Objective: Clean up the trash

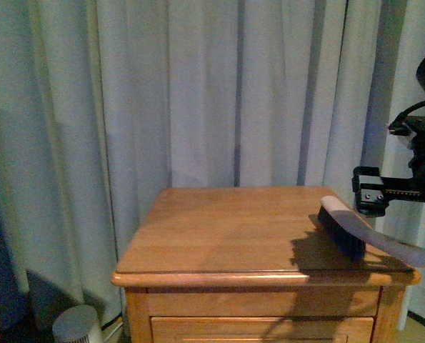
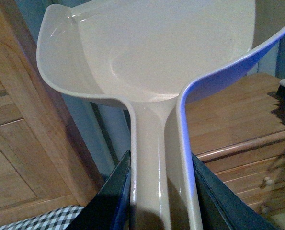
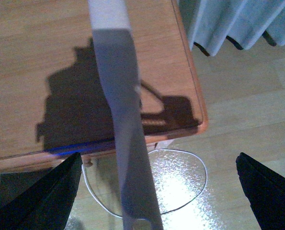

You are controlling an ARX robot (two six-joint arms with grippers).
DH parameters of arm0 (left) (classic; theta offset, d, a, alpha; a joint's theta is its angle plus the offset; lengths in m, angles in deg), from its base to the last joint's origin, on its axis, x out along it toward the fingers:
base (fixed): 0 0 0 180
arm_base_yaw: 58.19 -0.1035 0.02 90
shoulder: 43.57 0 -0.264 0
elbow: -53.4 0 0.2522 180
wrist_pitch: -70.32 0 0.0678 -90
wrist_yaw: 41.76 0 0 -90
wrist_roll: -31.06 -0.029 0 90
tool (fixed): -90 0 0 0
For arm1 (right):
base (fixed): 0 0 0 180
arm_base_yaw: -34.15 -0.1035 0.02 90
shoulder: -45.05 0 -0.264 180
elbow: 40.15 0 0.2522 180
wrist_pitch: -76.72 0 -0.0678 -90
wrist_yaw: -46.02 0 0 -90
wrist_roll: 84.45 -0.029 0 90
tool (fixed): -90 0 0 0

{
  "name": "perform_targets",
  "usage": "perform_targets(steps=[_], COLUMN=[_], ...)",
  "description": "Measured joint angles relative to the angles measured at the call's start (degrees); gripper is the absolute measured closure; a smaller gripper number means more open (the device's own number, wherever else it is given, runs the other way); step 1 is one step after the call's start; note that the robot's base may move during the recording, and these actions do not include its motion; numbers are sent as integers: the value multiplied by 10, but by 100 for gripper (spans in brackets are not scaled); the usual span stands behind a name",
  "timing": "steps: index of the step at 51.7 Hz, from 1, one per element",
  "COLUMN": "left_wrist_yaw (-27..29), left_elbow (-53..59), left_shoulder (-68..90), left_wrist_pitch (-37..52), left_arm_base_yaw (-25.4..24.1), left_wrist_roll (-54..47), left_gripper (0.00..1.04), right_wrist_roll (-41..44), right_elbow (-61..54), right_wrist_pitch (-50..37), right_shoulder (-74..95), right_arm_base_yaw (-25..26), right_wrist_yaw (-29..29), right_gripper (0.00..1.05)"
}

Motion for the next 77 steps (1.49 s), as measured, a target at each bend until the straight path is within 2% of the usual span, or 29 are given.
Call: perform_targets(steps=[32,46,51,58,67,77], left_wrist_yaw=[0,0,0,0,0,0], left_elbow=[0,0,0,0,0,0], left_shoulder=[0,0,0,0,0,0], left_wrist_pitch=[0,0,0,0,0,0], left_arm_base_yaw=[0,0,0,0,0,0], left_wrist_roll=[0,0,0,0,0,0], left_gripper=[76,76,76,76,76,76], right_wrist_roll=[-22,-21,-17,-12,6,65], right_elbow=[6,6,6,6,-14,-54], right_wrist_pitch=[-27,-38,-44,-46,-61,-126], right_shoulder=[84,87,87,84,59,-12], right_arm_base_yaw=[-27,-26,-26,-25,-23,-31], right_wrist_yaw=[-3,-5,-4,0,-1,-38], right_gripper=[7,41,60,81,83,83])
